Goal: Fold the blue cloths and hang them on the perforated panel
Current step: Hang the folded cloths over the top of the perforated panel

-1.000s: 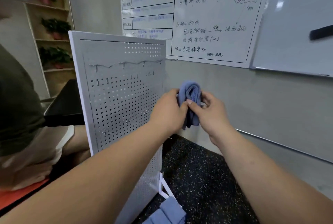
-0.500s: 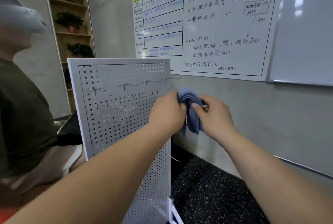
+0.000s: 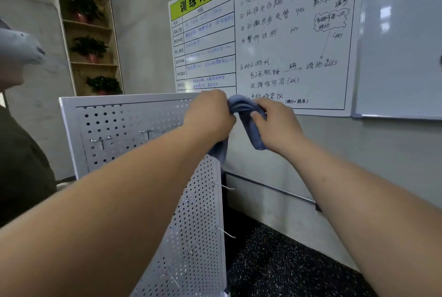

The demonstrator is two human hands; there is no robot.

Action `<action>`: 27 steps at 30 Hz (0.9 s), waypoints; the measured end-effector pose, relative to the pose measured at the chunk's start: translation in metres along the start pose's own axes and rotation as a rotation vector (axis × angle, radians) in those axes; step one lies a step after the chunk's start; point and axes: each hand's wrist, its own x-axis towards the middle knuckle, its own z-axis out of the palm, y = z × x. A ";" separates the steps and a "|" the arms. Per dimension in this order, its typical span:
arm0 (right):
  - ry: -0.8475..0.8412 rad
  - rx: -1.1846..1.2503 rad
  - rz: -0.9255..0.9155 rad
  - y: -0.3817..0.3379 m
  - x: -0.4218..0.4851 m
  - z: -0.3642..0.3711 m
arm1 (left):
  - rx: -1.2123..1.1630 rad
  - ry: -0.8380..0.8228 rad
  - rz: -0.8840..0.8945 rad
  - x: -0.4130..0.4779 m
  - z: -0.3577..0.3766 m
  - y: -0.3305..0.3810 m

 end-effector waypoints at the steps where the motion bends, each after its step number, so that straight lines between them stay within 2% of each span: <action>1: -0.002 -0.039 -0.021 0.001 0.009 0.001 | 0.015 0.015 -0.001 0.009 -0.001 -0.002; 4: 0.001 -0.113 -0.048 0.001 0.036 0.007 | 0.056 0.047 -0.009 0.033 -0.001 -0.008; 10: -0.028 -0.103 -0.046 0.011 0.069 0.033 | 0.144 0.041 0.008 0.053 0.011 -0.018; 17: -0.049 -0.014 0.070 0.036 0.070 0.079 | 0.350 0.036 0.030 0.058 0.044 -0.023; 21: -0.069 0.106 0.159 0.043 0.062 0.100 | 0.285 -0.076 0.012 0.064 0.056 -0.031; 25: -0.084 0.186 0.185 0.041 0.053 0.115 | 0.251 -0.067 -0.021 0.062 0.060 -0.041; 27: -0.082 0.201 0.192 0.038 0.050 0.120 | 0.208 -0.117 -0.037 0.059 0.058 -0.042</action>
